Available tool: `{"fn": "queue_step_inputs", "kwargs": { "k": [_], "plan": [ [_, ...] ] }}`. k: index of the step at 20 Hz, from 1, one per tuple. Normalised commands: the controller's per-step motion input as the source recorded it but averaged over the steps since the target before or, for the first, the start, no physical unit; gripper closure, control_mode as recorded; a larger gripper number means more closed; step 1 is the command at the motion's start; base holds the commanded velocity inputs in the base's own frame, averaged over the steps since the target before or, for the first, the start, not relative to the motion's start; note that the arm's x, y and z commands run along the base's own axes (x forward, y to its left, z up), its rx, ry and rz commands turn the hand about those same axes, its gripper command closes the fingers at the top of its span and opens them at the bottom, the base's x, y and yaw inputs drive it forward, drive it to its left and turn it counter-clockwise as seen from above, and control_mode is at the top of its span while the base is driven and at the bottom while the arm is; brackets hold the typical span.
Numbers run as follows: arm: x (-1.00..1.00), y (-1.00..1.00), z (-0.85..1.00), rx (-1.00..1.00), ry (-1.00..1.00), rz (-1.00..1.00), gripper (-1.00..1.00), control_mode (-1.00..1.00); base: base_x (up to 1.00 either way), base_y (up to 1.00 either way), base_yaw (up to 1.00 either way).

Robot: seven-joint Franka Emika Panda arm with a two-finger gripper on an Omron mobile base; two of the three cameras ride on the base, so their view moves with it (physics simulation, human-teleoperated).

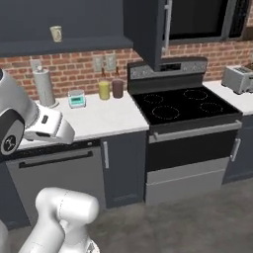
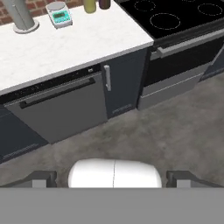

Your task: Gather all objects into one cabinet and sort the glasses and bowls to opposite sides.

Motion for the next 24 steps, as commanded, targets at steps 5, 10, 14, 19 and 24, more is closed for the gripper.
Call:
{"fn": "queue_step_inputs", "kwargs": {
  "k": [5, 10, 14, 19, 24],
  "plan": [
    [0.00, 0.00, 0.00, 0.00, 0.00, 0.00, -1.00, 1.00, 0.65, -0.34, 0.65],
    [0.00, 0.00, 0.00, 0.00, 0.00, 0.00, -1.00, 1.00, 0.58, -0.32, 0.57],
    [0.00, 0.00, 0.00, 0.00, 0.00, 0.00, -1.00, 1.00, 0.49, -0.17, 0.41],
    [0.00, 0.00, 0.00, 0.00, 0.00, 0.00, -1.00, 1.00, 0.58, -0.09, 0.15],
    [0.00, 0.00, 0.00, 0.00, 0.00, 0.00, -1.00, 1.00, 0.66, -0.04, 0.04]
  ]
}}
